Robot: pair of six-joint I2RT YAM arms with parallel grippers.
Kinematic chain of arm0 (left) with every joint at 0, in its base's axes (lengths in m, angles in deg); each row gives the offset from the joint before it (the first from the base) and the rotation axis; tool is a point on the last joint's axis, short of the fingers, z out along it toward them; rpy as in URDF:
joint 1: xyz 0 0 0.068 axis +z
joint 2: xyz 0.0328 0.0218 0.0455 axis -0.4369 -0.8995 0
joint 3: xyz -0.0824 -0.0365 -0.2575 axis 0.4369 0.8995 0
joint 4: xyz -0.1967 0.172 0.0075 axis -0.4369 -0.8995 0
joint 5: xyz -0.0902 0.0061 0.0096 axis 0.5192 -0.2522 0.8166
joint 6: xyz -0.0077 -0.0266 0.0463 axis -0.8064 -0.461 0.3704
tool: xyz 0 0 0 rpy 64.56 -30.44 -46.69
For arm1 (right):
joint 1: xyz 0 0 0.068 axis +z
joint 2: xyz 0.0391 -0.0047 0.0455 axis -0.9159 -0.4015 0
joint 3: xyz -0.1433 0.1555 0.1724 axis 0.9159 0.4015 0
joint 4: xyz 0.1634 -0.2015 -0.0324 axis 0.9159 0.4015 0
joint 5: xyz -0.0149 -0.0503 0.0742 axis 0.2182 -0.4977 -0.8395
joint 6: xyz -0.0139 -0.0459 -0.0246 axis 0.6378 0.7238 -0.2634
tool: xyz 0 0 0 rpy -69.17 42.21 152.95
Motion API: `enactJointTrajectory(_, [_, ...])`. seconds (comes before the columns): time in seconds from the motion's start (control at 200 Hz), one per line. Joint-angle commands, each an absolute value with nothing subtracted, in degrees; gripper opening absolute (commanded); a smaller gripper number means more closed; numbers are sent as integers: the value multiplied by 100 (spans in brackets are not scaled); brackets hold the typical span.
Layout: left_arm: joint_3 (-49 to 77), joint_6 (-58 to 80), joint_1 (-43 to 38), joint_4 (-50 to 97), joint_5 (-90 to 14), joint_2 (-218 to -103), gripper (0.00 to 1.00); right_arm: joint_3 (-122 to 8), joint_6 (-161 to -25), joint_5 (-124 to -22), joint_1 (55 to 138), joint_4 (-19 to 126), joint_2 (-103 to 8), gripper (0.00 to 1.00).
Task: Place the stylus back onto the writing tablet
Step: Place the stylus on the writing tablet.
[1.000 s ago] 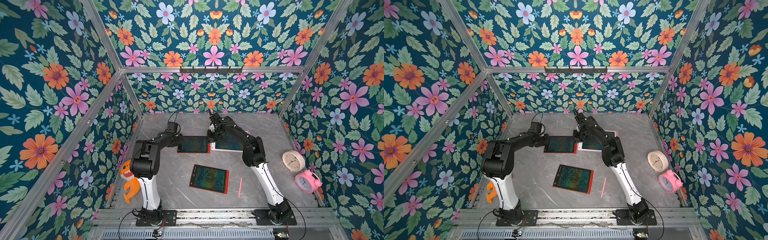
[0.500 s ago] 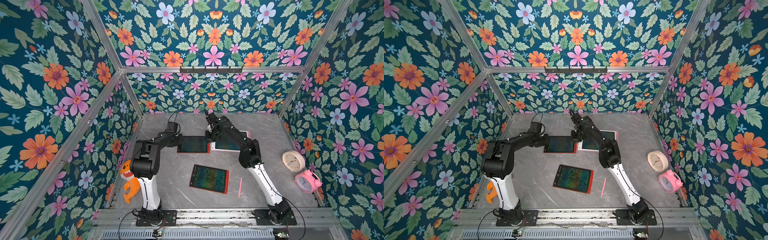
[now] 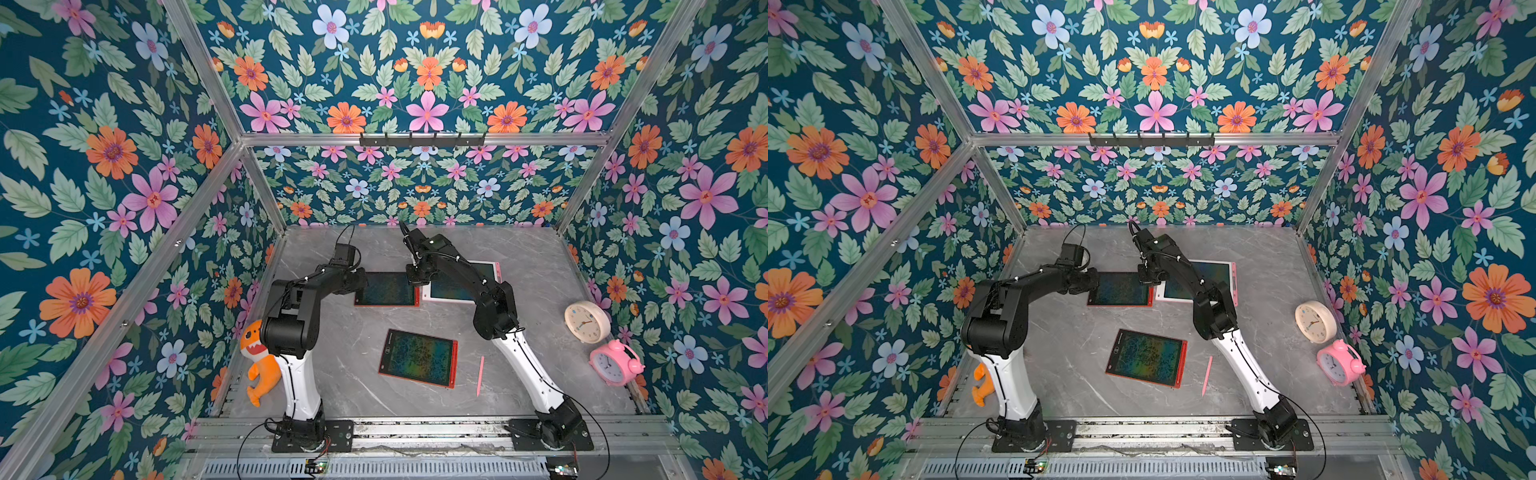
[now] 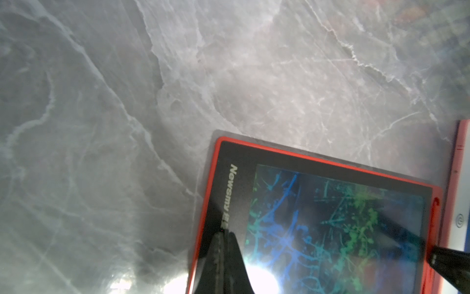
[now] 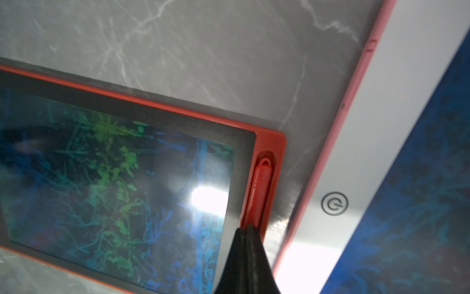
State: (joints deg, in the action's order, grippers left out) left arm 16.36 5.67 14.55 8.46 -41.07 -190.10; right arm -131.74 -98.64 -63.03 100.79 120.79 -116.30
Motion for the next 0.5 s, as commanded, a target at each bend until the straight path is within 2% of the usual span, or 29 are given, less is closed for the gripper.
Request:
enactJointTrajectory(0.0, [1687, 528, 1449, 274, -4050, -19056, 0, -13009, -9731, -5611, 10091, 13115, -11908, 0])
enactJointTrajectory(0.25, [1713, 502, 1450, 286, -4026, -19008, 0, -12617, -9746, -5547, 10166, 13028, -11746, 0])
enactJointTrajectory(0.33, [1789, 477, 1449, 374, -4066, -18881, 0, -12542, -9787, -5844, 10145, 12889, -11672, 0])
enactJointTrajectory(0.435, [1999, 440, 1453, 602, -4141, -18571, 0, -12254, -9972, -6724, 10023, 12472, -11440, 0])
enactJointTrajectory(0.495, [2146, 433, 1451, 739, -4229, -18352, 0, -11959, -10043, -6797, 10009, 12150, -11176, 0])
